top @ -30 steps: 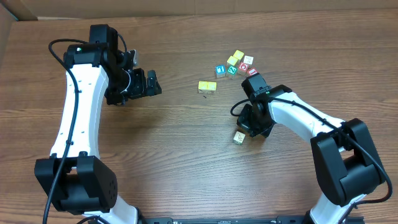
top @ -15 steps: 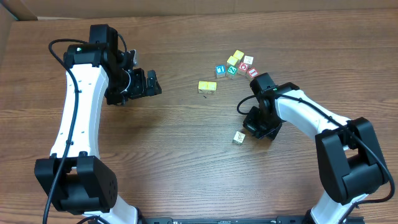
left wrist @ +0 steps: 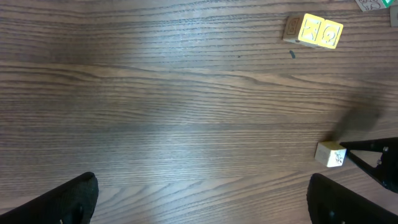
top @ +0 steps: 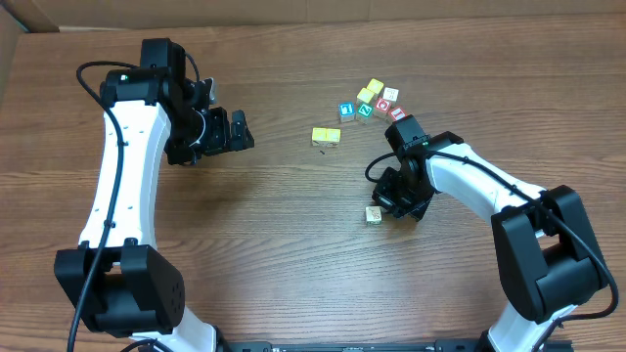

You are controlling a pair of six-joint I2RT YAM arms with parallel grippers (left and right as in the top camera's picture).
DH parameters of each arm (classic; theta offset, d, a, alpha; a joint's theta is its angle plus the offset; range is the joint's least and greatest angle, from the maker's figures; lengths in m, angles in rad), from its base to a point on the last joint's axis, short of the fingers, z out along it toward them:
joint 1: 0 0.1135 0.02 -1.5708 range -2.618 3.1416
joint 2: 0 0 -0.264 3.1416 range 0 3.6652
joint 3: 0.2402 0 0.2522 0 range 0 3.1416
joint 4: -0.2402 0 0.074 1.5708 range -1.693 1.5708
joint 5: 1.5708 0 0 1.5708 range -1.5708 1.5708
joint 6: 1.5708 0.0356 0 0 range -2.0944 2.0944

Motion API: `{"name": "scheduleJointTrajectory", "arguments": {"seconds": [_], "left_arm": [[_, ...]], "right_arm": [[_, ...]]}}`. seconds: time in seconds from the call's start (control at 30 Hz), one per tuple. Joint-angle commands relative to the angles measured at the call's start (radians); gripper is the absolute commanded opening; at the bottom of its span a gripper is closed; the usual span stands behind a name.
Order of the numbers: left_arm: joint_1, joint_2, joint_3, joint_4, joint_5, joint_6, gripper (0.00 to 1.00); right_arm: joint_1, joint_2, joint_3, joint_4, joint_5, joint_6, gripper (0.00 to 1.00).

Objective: Flip 4 blocks

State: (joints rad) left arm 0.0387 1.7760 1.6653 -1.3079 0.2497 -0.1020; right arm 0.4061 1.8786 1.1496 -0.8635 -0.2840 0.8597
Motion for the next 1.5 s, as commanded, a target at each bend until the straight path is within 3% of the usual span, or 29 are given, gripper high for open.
{"name": "scheduleJointTrajectory", "arguments": {"seconds": [0.0, 0.23, 0.37, 0.5, 0.6, 0.63, 0.77, 1.0, 1.3, 1.47], "left_arm": [[-0.006, 0.003, 0.018, 0.004, -0.006, -0.010, 1.00], [-0.006, 0.003, 0.018, 0.004, -0.006, -0.010, 1.00], [-0.006, 0.003, 0.018, 0.004, -0.006, -0.010, 1.00], [-0.006, 0.003, 0.018, 0.004, -0.006, -0.010, 1.00], [-0.006, 0.003, 0.018, 0.004, -0.006, -0.010, 1.00], [-0.006, 0.003, 0.018, 0.004, -0.006, -0.010, 1.00], [-0.006, 0.003, 0.018, 0.004, -0.006, -0.010, 1.00], [-0.006, 0.003, 0.018, 0.004, -0.006, -0.010, 1.00], [-0.006, 0.003, 0.018, 0.004, -0.006, -0.010, 1.00], [-0.006, 0.003, 0.018, 0.004, -0.006, -0.010, 1.00]], "right_arm": [[0.000, -0.014, -0.010, -0.005, 0.003, -0.002, 0.04], [-0.029, -0.014, 0.039, -0.050, 0.082, -0.193, 0.11], [-0.068, -0.014, 0.190, -0.154, 0.116, -0.254, 0.12], [-0.072, -0.014, 0.392, -0.243, 0.206, -0.263, 0.21], [-0.057, -0.014, 0.488, -0.198, 0.209, -0.263, 0.39], [-0.049, -0.014, 0.500, -0.166, 0.209, -0.263, 0.52], [-0.003, -0.003, 0.501, -0.048, 0.219, -0.262, 0.75], [0.094, 0.110, 0.542, 0.055, 0.231, -0.263, 0.75], [0.105, 0.425, 1.117, -0.338, 0.236, -0.382, 0.76], [0.105, 0.486, 1.168, -0.353, 0.301, -0.389, 0.79]]}}
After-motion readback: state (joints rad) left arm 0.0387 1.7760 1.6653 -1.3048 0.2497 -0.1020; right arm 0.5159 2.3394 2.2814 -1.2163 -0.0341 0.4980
